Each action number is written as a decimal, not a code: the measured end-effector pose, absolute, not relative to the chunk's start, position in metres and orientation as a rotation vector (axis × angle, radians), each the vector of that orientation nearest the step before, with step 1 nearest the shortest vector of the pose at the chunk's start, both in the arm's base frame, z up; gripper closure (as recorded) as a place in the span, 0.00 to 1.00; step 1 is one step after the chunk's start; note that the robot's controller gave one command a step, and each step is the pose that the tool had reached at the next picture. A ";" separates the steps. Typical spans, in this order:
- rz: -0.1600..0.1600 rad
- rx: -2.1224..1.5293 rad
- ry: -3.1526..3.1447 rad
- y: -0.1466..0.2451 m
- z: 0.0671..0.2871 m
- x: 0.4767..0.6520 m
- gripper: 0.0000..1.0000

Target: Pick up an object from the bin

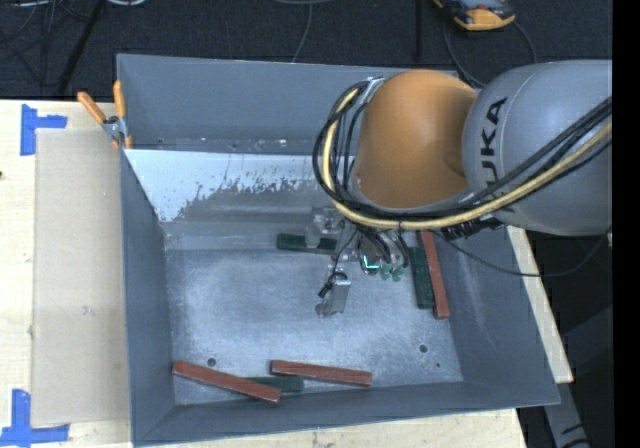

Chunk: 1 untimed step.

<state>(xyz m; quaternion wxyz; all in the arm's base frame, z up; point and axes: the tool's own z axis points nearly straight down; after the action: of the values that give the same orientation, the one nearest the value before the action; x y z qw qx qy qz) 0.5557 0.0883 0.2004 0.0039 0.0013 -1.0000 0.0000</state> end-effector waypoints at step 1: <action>-0.002 0.155 -3.145 0.069 0.069 0.474 0.00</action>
Offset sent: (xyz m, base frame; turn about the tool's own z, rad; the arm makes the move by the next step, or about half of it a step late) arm -0.0826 -0.0198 -0.1304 -0.0988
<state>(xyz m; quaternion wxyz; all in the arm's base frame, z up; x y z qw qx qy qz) 0.4744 0.0688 0.0687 -0.0037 0.0492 -0.9988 -0.0006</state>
